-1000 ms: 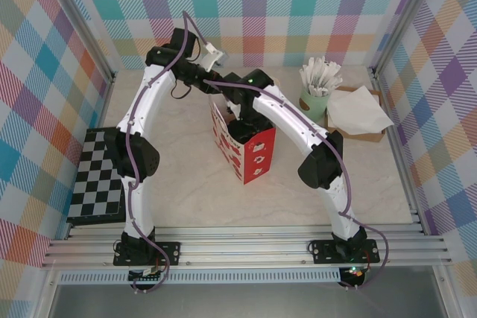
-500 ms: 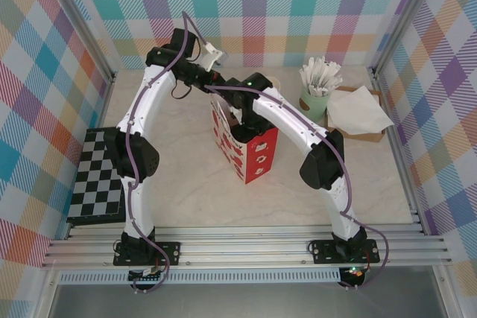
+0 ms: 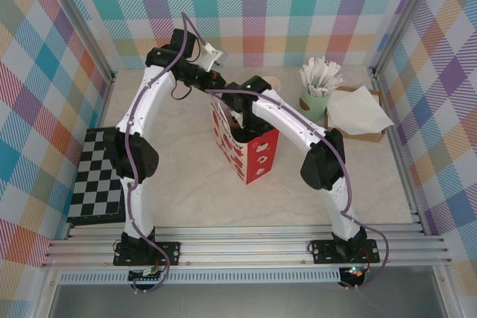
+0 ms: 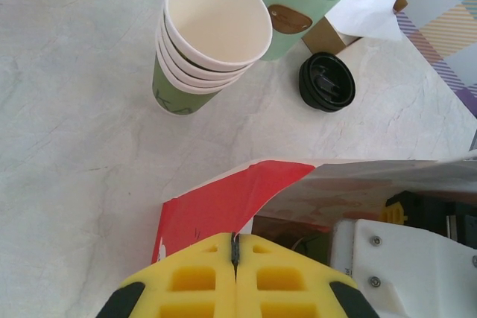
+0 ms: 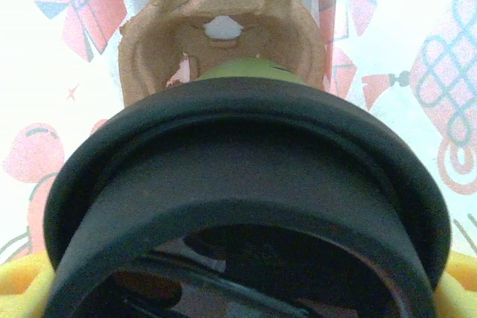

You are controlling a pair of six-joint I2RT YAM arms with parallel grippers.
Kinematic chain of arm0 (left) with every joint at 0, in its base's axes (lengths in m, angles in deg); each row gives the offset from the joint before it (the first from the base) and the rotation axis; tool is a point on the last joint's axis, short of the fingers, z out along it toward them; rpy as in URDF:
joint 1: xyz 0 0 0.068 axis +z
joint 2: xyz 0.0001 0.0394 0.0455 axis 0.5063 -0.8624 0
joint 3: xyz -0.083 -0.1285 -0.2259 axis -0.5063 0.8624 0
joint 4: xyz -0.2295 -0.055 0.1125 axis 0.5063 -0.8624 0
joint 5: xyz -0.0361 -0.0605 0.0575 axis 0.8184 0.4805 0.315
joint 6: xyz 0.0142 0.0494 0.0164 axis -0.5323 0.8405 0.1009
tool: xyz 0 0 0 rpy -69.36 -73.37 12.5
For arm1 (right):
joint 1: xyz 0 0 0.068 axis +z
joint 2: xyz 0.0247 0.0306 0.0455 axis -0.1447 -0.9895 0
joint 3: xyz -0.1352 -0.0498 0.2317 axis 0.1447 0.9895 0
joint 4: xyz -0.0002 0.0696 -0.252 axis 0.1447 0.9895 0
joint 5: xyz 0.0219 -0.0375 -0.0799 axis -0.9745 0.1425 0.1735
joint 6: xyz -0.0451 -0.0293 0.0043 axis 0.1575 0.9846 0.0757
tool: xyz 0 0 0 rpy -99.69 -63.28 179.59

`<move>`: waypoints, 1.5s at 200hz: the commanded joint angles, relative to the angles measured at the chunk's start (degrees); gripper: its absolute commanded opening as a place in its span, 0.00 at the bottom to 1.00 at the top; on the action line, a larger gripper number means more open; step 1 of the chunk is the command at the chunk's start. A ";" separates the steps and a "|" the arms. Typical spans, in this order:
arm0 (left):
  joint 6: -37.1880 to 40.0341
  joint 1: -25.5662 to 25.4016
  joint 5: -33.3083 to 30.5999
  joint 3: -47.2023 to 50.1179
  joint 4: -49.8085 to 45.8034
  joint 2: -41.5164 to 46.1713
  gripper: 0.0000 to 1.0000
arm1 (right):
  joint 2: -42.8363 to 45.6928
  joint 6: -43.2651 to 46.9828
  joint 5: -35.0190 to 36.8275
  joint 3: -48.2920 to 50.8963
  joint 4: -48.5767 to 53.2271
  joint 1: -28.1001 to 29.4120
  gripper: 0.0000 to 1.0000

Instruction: Pack the takeout coffee

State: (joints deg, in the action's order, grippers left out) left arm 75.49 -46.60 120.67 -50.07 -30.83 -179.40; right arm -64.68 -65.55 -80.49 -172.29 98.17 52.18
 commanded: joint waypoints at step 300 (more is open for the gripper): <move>-2.83 0.77 -0.49 4.61 2.95 3.55 0.00 | 4.50 -2.40 2.06 12.01 -8.27 -0.35 0.65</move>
State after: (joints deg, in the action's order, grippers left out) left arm 73.24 -46.38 120.89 -46.69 -28.23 -177.98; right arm -61.43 -66.66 -78.80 -161.93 89.91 52.18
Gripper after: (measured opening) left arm 0.038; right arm 0.806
